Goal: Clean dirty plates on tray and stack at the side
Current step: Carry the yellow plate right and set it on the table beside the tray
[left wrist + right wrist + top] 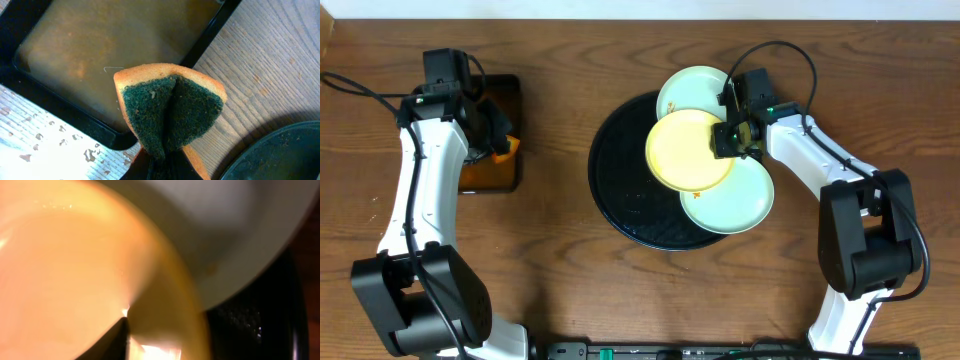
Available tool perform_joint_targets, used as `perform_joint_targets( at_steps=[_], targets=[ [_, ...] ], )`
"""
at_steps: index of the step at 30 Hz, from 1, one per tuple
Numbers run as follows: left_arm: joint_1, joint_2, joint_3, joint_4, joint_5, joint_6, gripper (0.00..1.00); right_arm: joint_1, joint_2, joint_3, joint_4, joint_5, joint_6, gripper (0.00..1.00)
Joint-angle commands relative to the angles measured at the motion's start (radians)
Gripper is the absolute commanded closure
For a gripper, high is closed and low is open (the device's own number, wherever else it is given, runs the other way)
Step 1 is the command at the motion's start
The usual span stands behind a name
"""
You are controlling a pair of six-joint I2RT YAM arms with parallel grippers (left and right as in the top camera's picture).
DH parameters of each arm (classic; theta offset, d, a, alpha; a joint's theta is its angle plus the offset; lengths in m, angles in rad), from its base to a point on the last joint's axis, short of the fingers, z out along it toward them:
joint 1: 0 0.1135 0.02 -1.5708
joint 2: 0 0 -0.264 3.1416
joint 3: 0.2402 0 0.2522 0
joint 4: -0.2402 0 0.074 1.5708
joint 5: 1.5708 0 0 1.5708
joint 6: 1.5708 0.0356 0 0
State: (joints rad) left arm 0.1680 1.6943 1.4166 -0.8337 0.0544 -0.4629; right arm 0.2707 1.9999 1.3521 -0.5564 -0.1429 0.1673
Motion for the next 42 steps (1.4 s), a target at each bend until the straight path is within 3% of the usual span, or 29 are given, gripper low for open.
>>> perform_joint_targets(
  at_steps=[1,2,3,15,22,27,31,40,41,42],
  targets=[
    [0.002,0.006,-0.006,-0.004,0.006,0.018,0.92,0.006,0.005,0.003,-0.003,0.019,-0.007,0.83],
    [0.002,0.006,-0.006,-0.004,0.006,0.018,0.92,0.006,0.005,0.006,-0.004,0.019,-0.002,0.97],
    [0.002,0.006,-0.006,-0.004,0.006,0.018,0.92,0.005,0.005,0.012,-0.007,0.018,0.005,0.99],
    [0.002,0.006,-0.006,-0.007,0.006,0.018,0.92,-0.008,0.000,0.277,-0.243,-0.149,0.032,0.99],
    [0.002,0.006,-0.006,-0.007,0.006,0.018,0.92,-0.144,0.000,0.365,-0.294,-0.277,0.095,0.99],
    [0.002,0.006,-0.006,-0.006,0.006,0.018,0.92,-0.327,0.000,0.365,-0.314,-0.245,0.124,0.99],
    [0.002,0.006,-0.006,-0.006,0.006,0.018,0.92,-0.473,0.001,0.360,-0.327,-0.095,0.124,0.99],
    [0.002,0.006,-0.006,-0.006,0.006,0.018,0.92,-0.568,0.002,0.317,-0.342,-0.018,0.114,0.98],
    [0.002,0.006,-0.006,-0.006,0.006,0.018,0.92,-0.566,0.002,0.315,-0.345,-0.018,0.114,0.85],
    [0.002,0.006,-0.006,-0.006,0.006,0.018,0.92,-0.563,0.002,0.315,-0.349,-0.018,0.113,0.56]
  ],
)
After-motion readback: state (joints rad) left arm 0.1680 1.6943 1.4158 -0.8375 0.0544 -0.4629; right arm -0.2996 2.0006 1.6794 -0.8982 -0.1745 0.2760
